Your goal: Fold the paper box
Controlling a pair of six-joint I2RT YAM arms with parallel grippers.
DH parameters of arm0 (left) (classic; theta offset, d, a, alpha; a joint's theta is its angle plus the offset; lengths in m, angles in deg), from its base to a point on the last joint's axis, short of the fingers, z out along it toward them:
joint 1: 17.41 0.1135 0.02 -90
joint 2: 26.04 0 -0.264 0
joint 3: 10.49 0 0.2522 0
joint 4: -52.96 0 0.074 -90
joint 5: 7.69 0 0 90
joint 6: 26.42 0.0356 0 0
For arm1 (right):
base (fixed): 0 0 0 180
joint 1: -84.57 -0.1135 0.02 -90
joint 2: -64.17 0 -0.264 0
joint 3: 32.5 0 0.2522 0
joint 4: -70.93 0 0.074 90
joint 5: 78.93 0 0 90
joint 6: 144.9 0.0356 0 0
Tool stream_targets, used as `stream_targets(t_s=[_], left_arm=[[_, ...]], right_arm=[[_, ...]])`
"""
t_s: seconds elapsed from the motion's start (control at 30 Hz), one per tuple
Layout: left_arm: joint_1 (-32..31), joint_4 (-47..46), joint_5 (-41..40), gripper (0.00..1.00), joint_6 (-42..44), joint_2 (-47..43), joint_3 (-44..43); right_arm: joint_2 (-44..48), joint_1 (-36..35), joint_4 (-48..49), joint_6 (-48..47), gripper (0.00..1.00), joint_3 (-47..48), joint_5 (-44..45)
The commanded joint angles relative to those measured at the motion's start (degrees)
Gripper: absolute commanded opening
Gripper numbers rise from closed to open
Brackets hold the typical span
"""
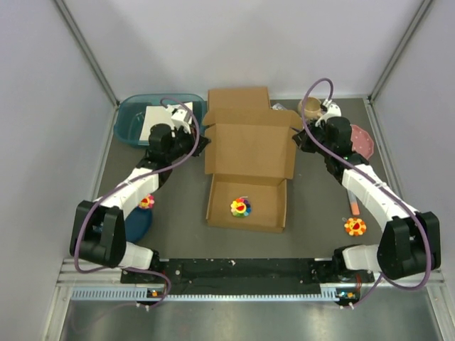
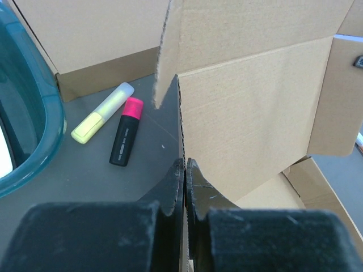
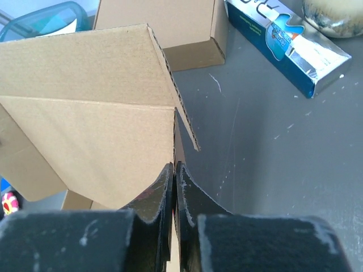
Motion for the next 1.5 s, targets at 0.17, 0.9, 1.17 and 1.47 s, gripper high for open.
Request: stream_targets(t_s=[0.17, 0.9, 1.17, 1.47], left_arm=[[-7.0, -16.1, -9.0, 0.0, -3.8, -7.8, 12.9], [-25.7, -53.0, -44.5, 0.0, -1.0, -18.0, 38.8], [-30.5, -61.9, -52.3, 0.0, 0.3, -14.0, 39.2], [-37.2, -71.1, -57.5, 0.0, 2.7, -7.6, 40.7]], right_arm=[[8.4, -5.9, 3.3, 4.2, 0.0, -6.9, 4.8], [23.8, -21.2, 10.7, 16.5, 0.0, -27.9, 28.8], [26.0, -25.7, 9.8, 18.3, 0.0, -30.4, 33.0], [28.0, -31.6, 8.4, 19.4, 0.0, -34.3, 37.0]])
